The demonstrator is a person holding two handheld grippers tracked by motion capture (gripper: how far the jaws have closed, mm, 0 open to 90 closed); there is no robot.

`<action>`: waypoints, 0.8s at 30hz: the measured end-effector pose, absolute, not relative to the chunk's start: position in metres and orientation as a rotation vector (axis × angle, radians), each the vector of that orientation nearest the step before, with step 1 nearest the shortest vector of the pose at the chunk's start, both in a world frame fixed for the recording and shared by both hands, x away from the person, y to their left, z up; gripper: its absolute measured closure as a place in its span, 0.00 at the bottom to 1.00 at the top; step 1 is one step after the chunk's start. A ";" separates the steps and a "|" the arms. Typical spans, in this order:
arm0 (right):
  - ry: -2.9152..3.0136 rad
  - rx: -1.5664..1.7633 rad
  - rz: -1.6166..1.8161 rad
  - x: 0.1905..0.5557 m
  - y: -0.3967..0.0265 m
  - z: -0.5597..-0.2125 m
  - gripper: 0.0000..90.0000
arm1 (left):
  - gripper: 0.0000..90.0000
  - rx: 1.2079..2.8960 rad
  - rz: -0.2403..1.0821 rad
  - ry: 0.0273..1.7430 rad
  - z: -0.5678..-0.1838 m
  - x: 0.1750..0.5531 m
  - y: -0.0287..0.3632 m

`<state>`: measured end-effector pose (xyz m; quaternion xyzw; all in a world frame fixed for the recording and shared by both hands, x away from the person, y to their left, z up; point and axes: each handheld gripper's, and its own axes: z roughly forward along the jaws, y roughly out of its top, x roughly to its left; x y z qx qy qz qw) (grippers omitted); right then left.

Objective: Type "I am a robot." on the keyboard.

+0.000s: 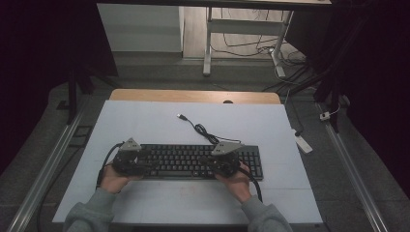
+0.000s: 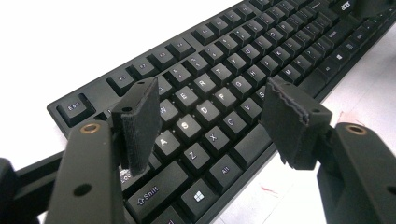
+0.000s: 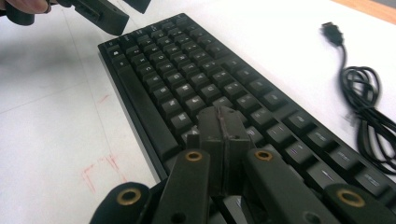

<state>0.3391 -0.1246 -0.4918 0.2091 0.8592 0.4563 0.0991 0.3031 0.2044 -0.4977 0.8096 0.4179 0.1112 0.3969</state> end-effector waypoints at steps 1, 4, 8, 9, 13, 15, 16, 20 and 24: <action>2.548 0.614 1.348 0.340 -0.121 -0.493 1.00 | 0.42 2.051 0.282 1.059 -0.498 0.303 0.204; 2.574 0.603 1.330 0.341 -0.113 -0.495 1.00 | 0.41 2.054 0.281 1.058 -0.498 0.303 0.204; 2.599 0.599 1.316 0.342 -0.103 -0.498 1.00 | 0.41 2.058 0.277 1.060 -0.499 0.304 0.204; 2.607 0.596 1.301 0.342 -0.101 -0.499 1.00 | 0.41 2.058 0.277 1.060 -0.499 0.304 0.204; 2.630 0.594 1.278 0.343 -0.091 -0.503 1.00 | 0.41 2.062 0.279 1.055 -0.499 0.304 0.203; 2.641 0.597 1.267 0.345 -0.086 -0.506 1.00 | 0.41 2.063 0.278 1.056 -0.499 0.304 0.203; 2.648 0.596 1.261 0.345 -0.084 -0.507 0.99 | 0.41 2.063 0.279 1.056 -0.499 0.304 0.203; 2.663 0.589 1.252 0.347 -0.075 -0.510 0.99 | 0.41 2.065 0.279 1.054 -0.499 0.304 0.203; 2.673 0.575 1.231 0.347 -0.070 -0.512 0.99 | 0.41 2.066 0.281 1.053 -0.499 0.304 0.203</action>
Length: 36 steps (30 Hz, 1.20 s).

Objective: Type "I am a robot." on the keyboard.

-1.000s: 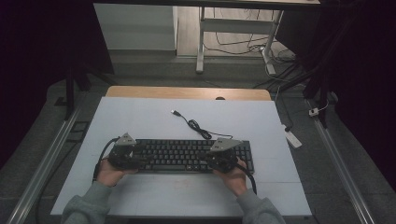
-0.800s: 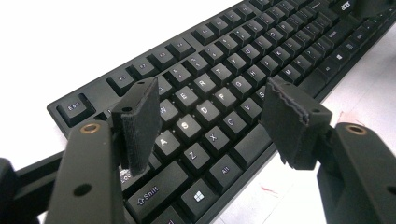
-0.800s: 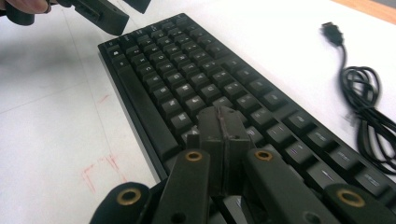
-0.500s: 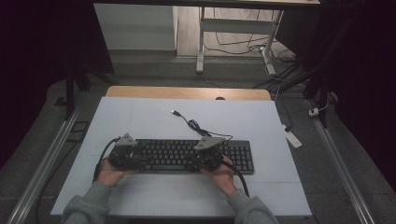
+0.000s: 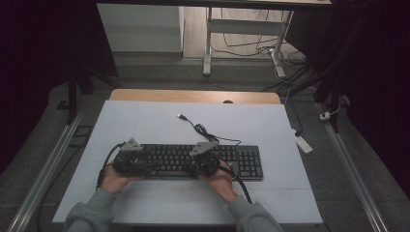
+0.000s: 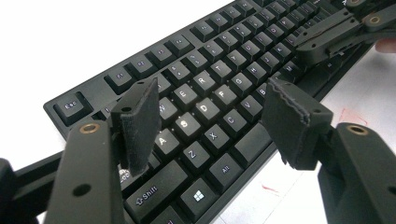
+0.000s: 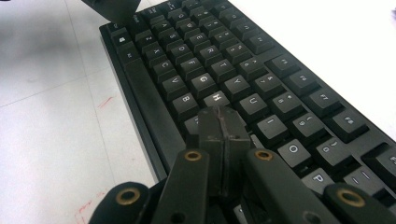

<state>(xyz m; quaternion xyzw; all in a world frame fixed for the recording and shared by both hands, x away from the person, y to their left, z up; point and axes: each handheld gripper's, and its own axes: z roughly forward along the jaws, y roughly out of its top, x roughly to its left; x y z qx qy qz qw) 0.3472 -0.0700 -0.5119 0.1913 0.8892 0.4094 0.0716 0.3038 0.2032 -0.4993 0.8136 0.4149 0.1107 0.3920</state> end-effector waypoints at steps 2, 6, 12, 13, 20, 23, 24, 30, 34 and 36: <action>2.675 0.571 1.223 0.347 -0.069 -0.512 1.00 | 0.41 2.067 0.281 1.054 -0.499 0.304 0.203; 2.675 0.569 1.220 0.348 -0.068 -0.513 0.99 | 0.41 2.068 0.282 1.054 -0.500 0.304 0.203; 2.682 0.571 1.208 0.349 -0.068 -0.514 0.99 | 0.41 2.070 0.281 1.053 -0.500 0.304 0.203; 2.683 0.571 1.206 0.349 -0.067 -0.514 0.99 | 0.41 2.070 0.281 1.053 -0.500 0.304 0.203; 2.692 0.561 1.175 0.349 -0.065 -0.517 1.00 | 0.41 2.068 0.281 1.057 -0.500 0.304 0.204; 2.691 0.553 1.169 0.349 -0.064 -0.518 1.00 | 0.41 2.068 0.280 1.060 -0.500 0.304 0.204; 2.692 0.552 1.159 0.349 -0.063 -0.519 1.00 | 0.41 2.069 0.281 1.058 -0.500 0.304 0.204; 2.676 0.547 1.166 0.348 -0.064 -0.517 1.00 | 0.41 2.068 0.283 1.059 -0.500 0.304 0.204; 2.641 0.554 1.234 0.347 -0.068 -0.511 1.00 | 0.41 2.062 0.288 1.060 -0.500 0.304 0.205; 2.623 0.564 1.262 0.346 -0.072 -0.507 1.00 | 0.41 2.062 0.289 1.057 -0.499 0.304 0.205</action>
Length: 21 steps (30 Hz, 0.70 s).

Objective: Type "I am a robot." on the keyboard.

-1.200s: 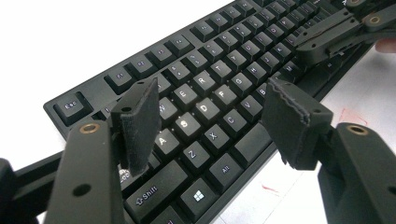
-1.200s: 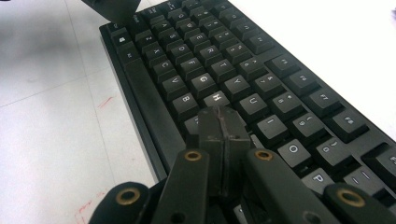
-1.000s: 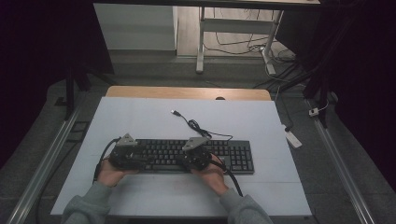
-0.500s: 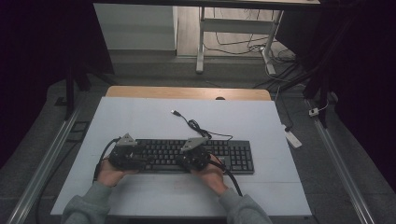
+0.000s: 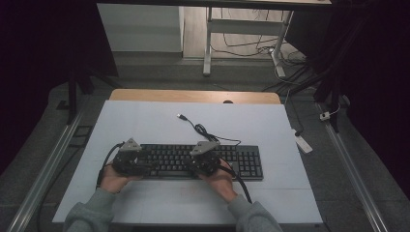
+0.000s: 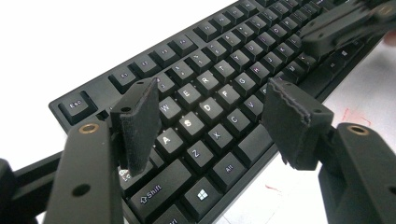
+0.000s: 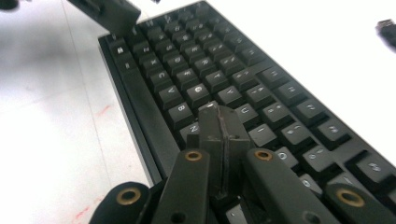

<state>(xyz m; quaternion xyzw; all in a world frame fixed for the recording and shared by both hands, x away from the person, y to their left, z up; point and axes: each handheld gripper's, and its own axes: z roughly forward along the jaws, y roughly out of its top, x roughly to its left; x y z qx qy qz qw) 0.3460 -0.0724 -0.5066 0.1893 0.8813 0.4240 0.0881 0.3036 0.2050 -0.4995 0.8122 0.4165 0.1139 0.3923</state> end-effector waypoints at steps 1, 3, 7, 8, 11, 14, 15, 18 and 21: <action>2.618 0.572 1.275 0.345 -0.075 -0.505 1.00 | 0.41 2.060 0.290 1.059 -0.499 0.303 0.205; 2.601 0.580 1.291 0.345 -0.080 -0.502 0.96 | 0.41 2.058 0.292 1.059 -0.499 0.303 0.206; 2.576 0.614 1.303 0.343 -0.094 -0.499 0.88 | 0.41 2.059 0.292 1.059 -0.499 0.303 0.206; 2.571 0.623 1.300 0.343 -0.099 -0.499 0.85 | 0.41 2.058 0.291 1.061 -0.499 0.303 0.206; 2.546 0.654 1.305 0.341 -0.113 -0.499 0.79 | 0.40 2.058 0.290 1.064 -0.499 0.303 0.205; 2.526 0.675 1.300 0.340 -0.127 -0.499 0.75 | 0.40 2.059 0.293 1.063 -0.499 0.303 0.205; 2.521 0.688 1.298 0.339 -0.132 -0.499 0.74 | 0.40 2.059 0.293 1.063 -0.499 0.303 0.205; 2.503 0.713 1.296 0.338 -0.145 -0.500 0.71 | 0.40 2.062 0.293 1.062 -0.499 0.304 0.206; 2.490 0.724 1.289 0.336 -0.156 -0.500 0.70 | 0.40 2.061 0.294 1.066 -0.500 0.304 0.206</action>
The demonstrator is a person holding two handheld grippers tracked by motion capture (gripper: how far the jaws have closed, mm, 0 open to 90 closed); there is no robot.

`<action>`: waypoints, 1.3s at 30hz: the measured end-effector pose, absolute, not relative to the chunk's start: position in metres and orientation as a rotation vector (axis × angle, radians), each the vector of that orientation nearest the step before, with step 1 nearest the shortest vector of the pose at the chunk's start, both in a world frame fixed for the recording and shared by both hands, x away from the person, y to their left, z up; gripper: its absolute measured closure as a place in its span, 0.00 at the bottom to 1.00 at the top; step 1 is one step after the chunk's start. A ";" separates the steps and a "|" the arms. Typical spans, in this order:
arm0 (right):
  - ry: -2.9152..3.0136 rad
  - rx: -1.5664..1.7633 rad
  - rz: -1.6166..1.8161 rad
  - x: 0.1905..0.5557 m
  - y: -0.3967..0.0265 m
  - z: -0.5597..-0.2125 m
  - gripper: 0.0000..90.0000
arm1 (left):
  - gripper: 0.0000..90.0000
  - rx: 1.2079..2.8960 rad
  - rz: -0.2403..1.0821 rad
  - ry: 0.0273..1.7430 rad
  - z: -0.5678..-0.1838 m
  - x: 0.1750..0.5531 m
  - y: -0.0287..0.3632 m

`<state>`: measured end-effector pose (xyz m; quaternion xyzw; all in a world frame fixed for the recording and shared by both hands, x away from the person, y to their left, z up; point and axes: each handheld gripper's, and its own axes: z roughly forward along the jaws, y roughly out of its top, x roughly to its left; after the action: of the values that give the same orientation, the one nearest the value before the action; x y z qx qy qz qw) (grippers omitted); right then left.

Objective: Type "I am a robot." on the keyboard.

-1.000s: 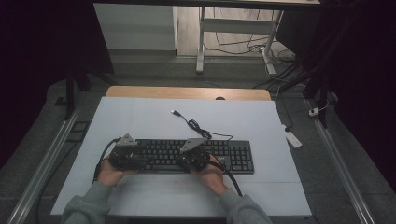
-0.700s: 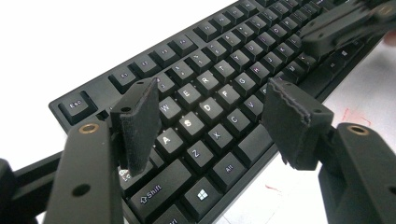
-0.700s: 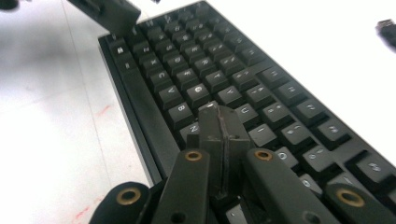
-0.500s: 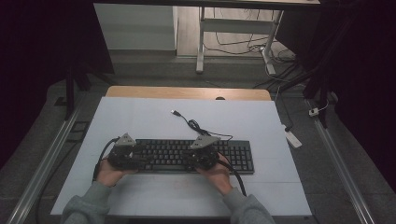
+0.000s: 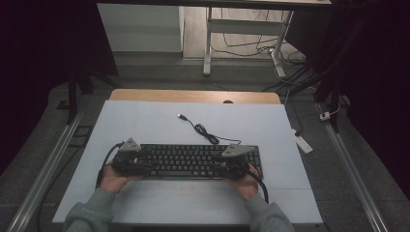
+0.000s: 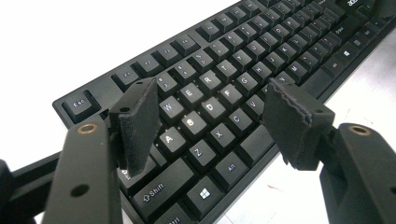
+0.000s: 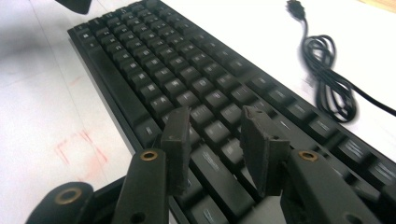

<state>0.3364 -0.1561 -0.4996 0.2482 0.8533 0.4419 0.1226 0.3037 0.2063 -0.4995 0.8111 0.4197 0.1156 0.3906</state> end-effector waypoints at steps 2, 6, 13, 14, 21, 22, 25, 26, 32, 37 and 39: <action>2.482 0.732 1.276 0.335 -0.162 -0.500 0.69 | 0.40 2.060 0.295 1.067 -0.500 0.304 0.207; 2.481 0.739 1.270 0.330 -0.174 -0.501 0.68 | 0.40 2.059 0.295 1.068 -0.500 0.304 0.207; 2.463 0.769 1.269 0.325 -0.193 -0.502 0.68 | 0.40 2.060 0.298 1.071 -0.500 0.304 0.207; 2.464 0.771 1.264 0.325 -0.195 -0.502 0.67 | 0.40 2.061 0.298 1.071 -0.500 0.304 0.207; 2.457 0.778 1.271 0.325 -0.196 -0.504 0.67 | 0.40 2.063 0.299 1.065 -0.500 0.304 0.207; 2.463 0.774 1.264 0.325 -0.196 -0.504 0.67 | 0.40 2.063 0.300 1.062 -0.500 0.304 0.207; 2.470 0.769 1.253 0.325 -0.195 -0.504 0.67 | 0.41 2.061 0.302 1.058 -0.500 0.303 0.206; 2.473 0.767 1.251 0.325 -0.195 -0.505 0.67 | 0.42 2.062 0.303 1.056 -0.500 0.303 0.206; 2.474 0.766 1.248 0.325 -0.195 -0.505 0.67 | 0.46 2.070 0.297 1.037 -0.499 0.302 0.202; 2.471 0.768 1.247 0.325 -0.195 -0.504 0.67 | 0.54 2.082 0.289 1.016 -0.499 0.300 0.198; 2.471 0.769 1.246 0.325 -0.195 -0.504 0.67 | 0.60 2.088 0.286 1.000 -0.499 0.299 0.196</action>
<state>0.3255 -0.1952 -0.5044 0.2652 0.8525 0.4299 0.1344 0.2992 0.1963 -0.4995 0.8228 0.3942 0.1126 0.3937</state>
